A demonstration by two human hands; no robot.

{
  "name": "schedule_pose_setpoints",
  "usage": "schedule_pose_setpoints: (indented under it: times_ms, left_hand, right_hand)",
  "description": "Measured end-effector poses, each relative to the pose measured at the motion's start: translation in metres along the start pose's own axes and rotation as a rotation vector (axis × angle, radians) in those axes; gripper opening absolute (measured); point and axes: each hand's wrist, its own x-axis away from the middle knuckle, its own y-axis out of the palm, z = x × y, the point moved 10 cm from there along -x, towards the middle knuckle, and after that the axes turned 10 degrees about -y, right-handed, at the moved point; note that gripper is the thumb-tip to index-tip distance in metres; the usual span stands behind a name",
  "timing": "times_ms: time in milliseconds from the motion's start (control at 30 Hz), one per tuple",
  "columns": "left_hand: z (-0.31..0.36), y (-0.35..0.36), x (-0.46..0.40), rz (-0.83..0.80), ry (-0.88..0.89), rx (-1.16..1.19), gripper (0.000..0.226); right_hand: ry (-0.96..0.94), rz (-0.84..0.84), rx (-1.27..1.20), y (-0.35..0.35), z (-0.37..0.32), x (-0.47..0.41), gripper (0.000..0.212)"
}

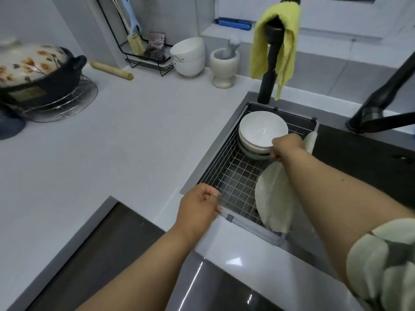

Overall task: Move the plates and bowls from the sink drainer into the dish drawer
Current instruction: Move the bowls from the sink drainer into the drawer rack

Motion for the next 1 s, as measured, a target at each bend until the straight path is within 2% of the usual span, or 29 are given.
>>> schedule_pose_setpoints:
  times_ms: [100,167,233,300,467,600,700,800,1000]
  left_hand:
    - [-0.006,0.001,-0.004,-0.004,-0.015,-0.013,0.014]
    - [-0.008,0.0,-0.004,0.009,0.005,-0.048,0.015]
    - [-0.008,-0.002,-0.003,0.036,0.032,-0.074,0.015]
    - [-0.007,-0.004,-0.003,0.061,0.059,-0.084,0.016]
    - [-0.006,-0.006,0.0,0.089,0.074,-0.092,0.017]
    - [-0.008,-0.004,0.001,0.019,-0.011,0.017,0.014]
    - [-0.001,-0.01,0.008,-0.032,-0.083,0.222,0.013]
    - [0.012,-0.024,0.021,-0.034,-0.072,0.388,0.016]
    - [0.028,-0.046,0.061,-0.155,-0.046,0.671,0.05]
  right_hand:
    - [-0.021,0.0,0.091,-0.002,-0.003,-0.008,0.018]
    - [-0.07,0.01,0.073,-0.002,-0.009,-0.009,0.011]
    - [-0.061,0.088,0.044,-0.01,-0.008,-0.011,0.03]
    - [-0.084,0.136,0.052,-0.017,-0.011,-0.01,0.039]
    - [-0.212,0.233,-0.109,-0.037,-0.021,0.013,0.036]
    - [-0.297,0.293,-0.293,-0.059,-0.033,0.051,0.035]
    - [-0.357,0.278,-0.382,-0.063,-0.037,0.089,0.038]
    - [-0.366,0.225,-0.427,-0.057,-0.032,0.136,0.04]
    - [-0.438,-0.03,-0.45,-0.008,-0.037,0.228,0.044]
